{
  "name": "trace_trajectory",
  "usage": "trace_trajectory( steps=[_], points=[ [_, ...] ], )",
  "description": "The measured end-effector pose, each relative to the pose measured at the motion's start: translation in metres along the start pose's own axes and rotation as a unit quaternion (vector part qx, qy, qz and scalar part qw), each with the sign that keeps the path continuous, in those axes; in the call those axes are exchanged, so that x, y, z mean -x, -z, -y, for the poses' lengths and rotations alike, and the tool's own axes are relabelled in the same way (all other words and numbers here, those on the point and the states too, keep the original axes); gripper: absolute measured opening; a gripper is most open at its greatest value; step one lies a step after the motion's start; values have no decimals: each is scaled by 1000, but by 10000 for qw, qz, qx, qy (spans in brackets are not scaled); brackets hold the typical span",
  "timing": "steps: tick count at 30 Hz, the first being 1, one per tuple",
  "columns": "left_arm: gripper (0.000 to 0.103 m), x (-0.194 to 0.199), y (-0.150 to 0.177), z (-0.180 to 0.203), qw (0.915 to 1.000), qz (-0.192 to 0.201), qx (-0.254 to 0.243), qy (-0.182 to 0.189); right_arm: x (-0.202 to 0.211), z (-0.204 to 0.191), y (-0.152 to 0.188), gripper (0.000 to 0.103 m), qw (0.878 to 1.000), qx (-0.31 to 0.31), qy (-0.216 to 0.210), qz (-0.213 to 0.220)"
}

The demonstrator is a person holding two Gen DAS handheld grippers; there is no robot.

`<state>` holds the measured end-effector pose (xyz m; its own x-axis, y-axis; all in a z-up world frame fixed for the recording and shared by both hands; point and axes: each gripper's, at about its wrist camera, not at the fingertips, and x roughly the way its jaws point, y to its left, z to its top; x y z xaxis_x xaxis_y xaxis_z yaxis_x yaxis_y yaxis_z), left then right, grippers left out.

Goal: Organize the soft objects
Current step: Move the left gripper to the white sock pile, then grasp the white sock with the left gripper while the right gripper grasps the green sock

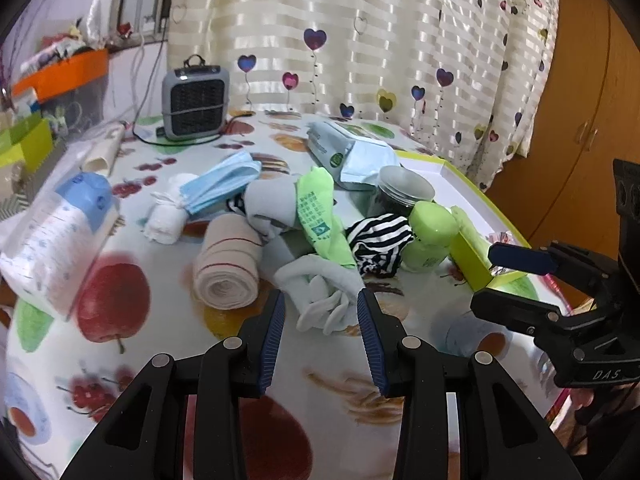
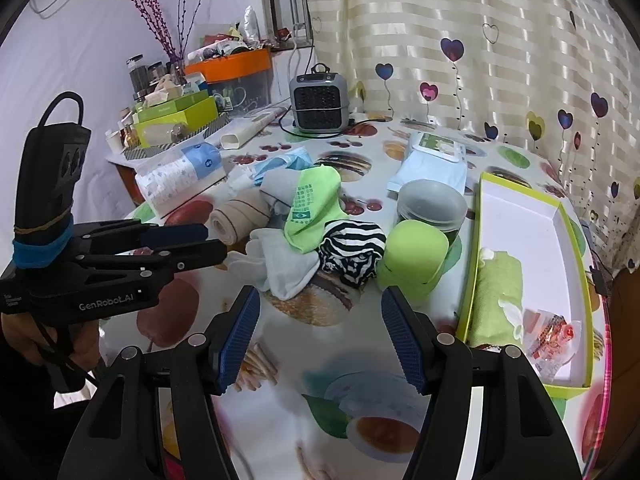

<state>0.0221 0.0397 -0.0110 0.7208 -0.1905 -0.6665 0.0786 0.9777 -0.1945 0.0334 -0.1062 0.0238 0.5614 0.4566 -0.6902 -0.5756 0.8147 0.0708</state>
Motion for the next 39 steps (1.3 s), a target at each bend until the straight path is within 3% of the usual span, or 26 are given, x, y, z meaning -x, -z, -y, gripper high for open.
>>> trace_trajectory(
  steps=[9,25,31,39],
  points=[
    [53,-25,-5,1,9998,-137,137,102,-8,6,-3,64,10000,-31,11,-34],
    [54,-59,0,-6,9970,-496,510,317,-26,6,-19,64,10000,15,-43,-64],
    [34,-60,3,-7,9968,-467,513,402,-35,2,-30,64,9999,77,-61,-46],
    [25,-52,7,-13,9968,-403,533,440,-58,-3,-51,64,9996,215,-144,-138]
  ],
)
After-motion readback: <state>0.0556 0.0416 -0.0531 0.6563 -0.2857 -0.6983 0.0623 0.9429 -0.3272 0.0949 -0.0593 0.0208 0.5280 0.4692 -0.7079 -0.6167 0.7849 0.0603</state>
